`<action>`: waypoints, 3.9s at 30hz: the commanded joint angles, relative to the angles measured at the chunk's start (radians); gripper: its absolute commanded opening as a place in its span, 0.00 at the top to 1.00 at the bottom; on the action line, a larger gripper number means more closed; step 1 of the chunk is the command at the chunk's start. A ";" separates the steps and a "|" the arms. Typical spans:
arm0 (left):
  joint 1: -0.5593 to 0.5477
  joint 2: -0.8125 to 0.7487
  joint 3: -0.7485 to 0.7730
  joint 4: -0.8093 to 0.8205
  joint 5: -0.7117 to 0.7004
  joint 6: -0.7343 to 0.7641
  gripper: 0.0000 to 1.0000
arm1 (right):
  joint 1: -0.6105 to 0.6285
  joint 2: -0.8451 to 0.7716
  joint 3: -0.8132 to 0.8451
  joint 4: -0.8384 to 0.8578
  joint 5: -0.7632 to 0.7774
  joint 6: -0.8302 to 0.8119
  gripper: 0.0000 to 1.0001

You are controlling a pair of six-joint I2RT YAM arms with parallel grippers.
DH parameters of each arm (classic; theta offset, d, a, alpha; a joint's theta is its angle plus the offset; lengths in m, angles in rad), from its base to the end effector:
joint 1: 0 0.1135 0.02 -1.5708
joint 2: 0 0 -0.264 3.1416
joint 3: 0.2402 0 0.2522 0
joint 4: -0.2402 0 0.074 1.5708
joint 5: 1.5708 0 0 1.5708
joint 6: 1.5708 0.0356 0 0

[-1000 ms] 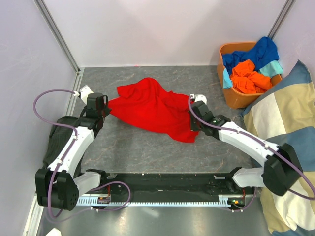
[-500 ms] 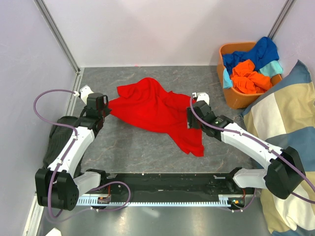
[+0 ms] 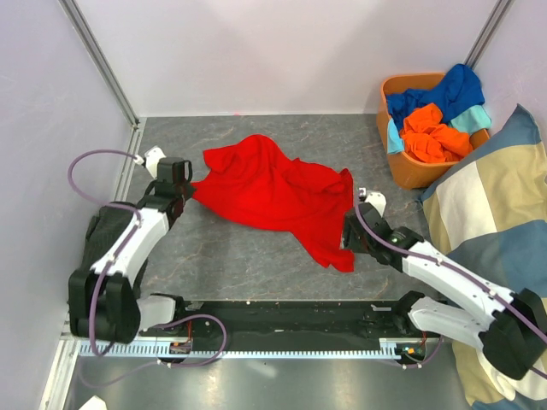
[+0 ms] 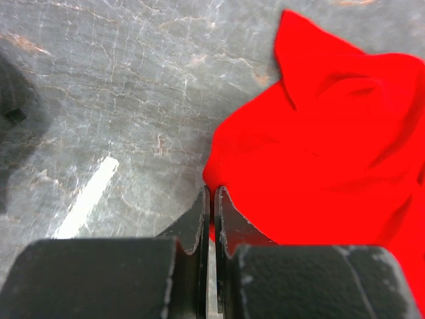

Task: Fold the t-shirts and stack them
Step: Flatten out the tshirt

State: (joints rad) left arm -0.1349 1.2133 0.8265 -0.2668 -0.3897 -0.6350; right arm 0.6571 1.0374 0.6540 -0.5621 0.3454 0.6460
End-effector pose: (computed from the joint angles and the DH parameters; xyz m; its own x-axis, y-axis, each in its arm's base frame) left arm 0.2614 -0.0218 0.2589 -0.3816 -0.5019 -0.7762 -0.4978 0.8191 -0.2849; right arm 0.1644 0.1116 0.2177 -0.7641 0.1259 -0.6326 0.0528 0.9897 0.1332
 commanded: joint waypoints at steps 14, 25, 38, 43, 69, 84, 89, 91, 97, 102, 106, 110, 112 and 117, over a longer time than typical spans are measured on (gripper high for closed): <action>0.035 0.239 0.234 0.078 0.046 0.009 0.98 | 0.027 -0.211 -0.163 -0.038 -0.098 0.241 0.39; 0.035 0.239 0.217 0.087 0.057 0.012 0.98 | 0.082 -0.182 -0.226 0.013 -0.140 0.271 0.41; 0.038 0.227 0.191 0.097 0.054 0.017 0.98 | 0.099 -0.071 -0.266 0.114 -0.088 0.256 0.40; 0.043 0.224 0.181 0.098 0.052 0.017 0.98 | 0.102 -0.024 -0.248 0.128 -0.060 0.236 0.40; 0.058 0.203 0.145 0.107 0.060 0.015 0.98 | 0.108 0.251 -0.215 0.326 -0.118 0.165 0.79; 0.058 0.132 0.112 0.095 0.106 0.014 0.98 | 0.113 -0.077 -0.072 0.139 -0.022 0.104 1.00; 0.058 0.039 0.109 0.055 0.161 0.044 0.98 | 0.113 -0.214 0.119 0.053 0.050 0.017 1.00; 0.058 0.009 0.126 0.026 0.184 0.070 0.98 | 0.113 -0.218 0.209 0.022 0.090 -0.015 1.00; 0.058 -0.124 0.181 -0.023 0.268 0.124 0.98 | 0.113 -0.208 0.409 -0.007 0.197 -0.141 1.00; 0.058 -0.208 0.235 -0.086 0.265 0.170 0.98 | 0.113 -0.203 0.561 -0.019 0.312 -0.238 1.00; 0.060 -0.248 0.270 -0.124 0.255 0.187 0.98 | 0.113 -0.198 0.668 -0.047 0.372 -0.290 1.00; 0.058 -0.300 0.312 -0.178 0.285 0.199 0.98 | 0.113 -0.201 0.731 -0.103 0.362 -0.299 1.00; 0.058 -0.355 0.316 -0.210 0.330 0.204 0.98 | 0.111 -0.206 0.772 -0.165 0.319 -0.276 1.00; 0.058 -0.492 0.352 -0.282 0.428 0.251 0.98 | 0.113 -0.243 0.872 -0.262 0.242 -0.233 1.00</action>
State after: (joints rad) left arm -0.0845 0.8192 1.1015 -0.4934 -0.0612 -0.4652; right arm 0.7685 0.8326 1.4303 -0.7383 0.6304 0.3965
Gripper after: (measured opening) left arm 0.043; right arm 0.011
